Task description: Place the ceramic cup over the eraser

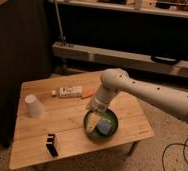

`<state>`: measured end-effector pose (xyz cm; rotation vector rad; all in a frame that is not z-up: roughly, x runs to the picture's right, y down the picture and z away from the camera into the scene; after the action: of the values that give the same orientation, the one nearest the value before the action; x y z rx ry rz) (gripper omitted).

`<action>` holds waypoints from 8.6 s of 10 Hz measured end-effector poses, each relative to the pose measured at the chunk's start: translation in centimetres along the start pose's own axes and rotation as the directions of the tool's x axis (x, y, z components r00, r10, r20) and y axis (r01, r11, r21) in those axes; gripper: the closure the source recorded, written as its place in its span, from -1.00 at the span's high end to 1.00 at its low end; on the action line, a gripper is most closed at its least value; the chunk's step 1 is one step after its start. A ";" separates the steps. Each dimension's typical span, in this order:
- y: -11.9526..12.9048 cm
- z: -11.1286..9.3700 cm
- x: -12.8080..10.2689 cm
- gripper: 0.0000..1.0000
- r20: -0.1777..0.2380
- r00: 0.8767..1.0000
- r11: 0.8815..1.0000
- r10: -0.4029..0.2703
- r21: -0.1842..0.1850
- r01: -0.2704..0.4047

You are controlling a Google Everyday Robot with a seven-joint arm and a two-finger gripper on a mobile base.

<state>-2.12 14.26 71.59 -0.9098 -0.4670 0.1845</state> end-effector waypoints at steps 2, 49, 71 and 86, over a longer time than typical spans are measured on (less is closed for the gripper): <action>0.0 0.0 0.0 0.60 0.000 1.000 1.000 0.000 0.000 0.000; -15.7 -1.0 -25.9 0.60 0.299 0.894 0.936 -0.334 0.220 0.276; -16.7 18.2 -29.3 0.48 0.322 0.862 0.914 -0.392 0.033 0.404; -9.9 -0.7 -26.4 -1.00 0.432 0.782 0.874 -0.450 0.032 0.485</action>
<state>-25.54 -1.38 70.90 -0.8021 -1.1070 -0.1003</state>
